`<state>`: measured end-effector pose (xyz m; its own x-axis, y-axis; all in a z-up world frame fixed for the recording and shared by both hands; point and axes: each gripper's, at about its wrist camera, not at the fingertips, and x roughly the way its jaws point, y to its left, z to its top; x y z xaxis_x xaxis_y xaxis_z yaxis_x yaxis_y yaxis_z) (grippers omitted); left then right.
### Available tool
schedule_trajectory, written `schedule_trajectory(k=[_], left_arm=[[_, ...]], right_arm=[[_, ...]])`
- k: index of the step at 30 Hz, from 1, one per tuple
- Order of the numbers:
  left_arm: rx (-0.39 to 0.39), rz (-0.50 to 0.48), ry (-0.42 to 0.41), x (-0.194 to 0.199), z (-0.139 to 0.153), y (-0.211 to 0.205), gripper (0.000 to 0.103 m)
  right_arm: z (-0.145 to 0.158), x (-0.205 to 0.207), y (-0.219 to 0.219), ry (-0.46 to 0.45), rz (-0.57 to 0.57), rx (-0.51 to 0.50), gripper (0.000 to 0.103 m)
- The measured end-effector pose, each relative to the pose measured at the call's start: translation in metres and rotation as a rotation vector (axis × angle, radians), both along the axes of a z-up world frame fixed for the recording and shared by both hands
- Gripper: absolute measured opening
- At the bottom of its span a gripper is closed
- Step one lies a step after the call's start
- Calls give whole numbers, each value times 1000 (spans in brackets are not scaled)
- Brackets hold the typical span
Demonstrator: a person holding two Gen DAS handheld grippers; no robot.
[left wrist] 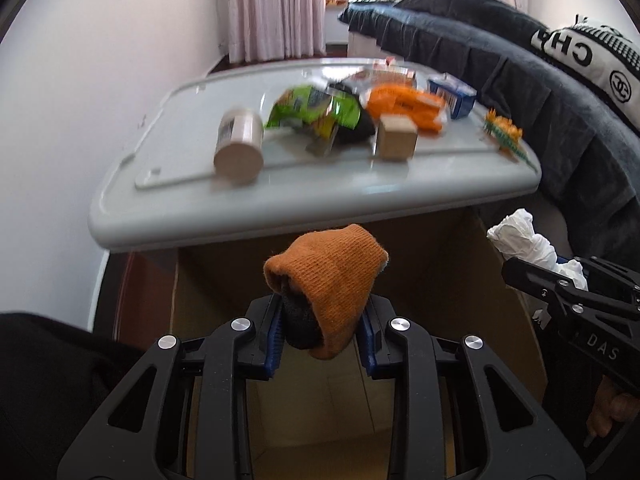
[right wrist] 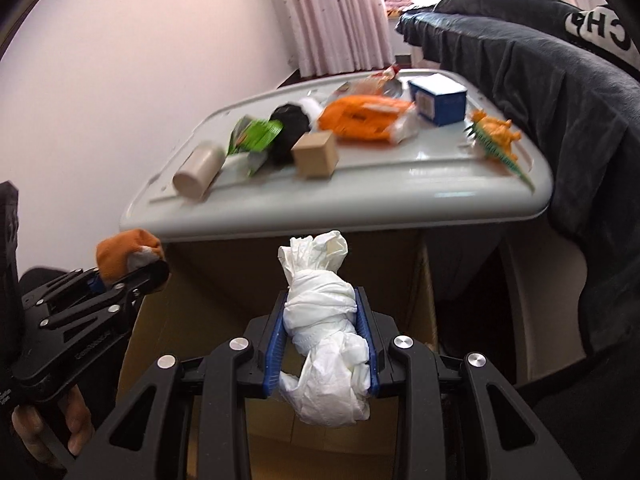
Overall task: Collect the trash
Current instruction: 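Drop the cap and tissue into the cardboard box, opening both grippers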
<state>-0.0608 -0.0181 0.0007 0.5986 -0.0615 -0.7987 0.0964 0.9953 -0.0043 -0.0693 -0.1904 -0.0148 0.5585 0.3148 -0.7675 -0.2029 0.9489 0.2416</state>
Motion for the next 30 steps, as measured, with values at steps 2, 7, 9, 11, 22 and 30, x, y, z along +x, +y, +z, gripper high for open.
schedule_trajectory(k=[2, 7, 9, 11, 22, 30], left_arm=[[14, 7, 55, -1, -13, 3, 29], [10, 49, 165, 8, -38, 15, 37], [20, 78, 201, 11, -46, 18, 66], [16, 99, 202, 11, -47, 22, 74], [-2, 94, 170, 11, -37, 21, 74], [-42, 176, 29, 59, 15, 48, 75]], right_arm=[[-5, -1, 7, 19, 14, -5, 32], [-12, 2, 17, 52, 40, -28, 34], [-17, 4, 17, 74, 28, -38, 52], [-19, 4, 14, 75, 11, -36, 61], [-15, 6, -4, 65, -59, 31, 61], [-15, 7, -11, 49, -84, 49, 61]])
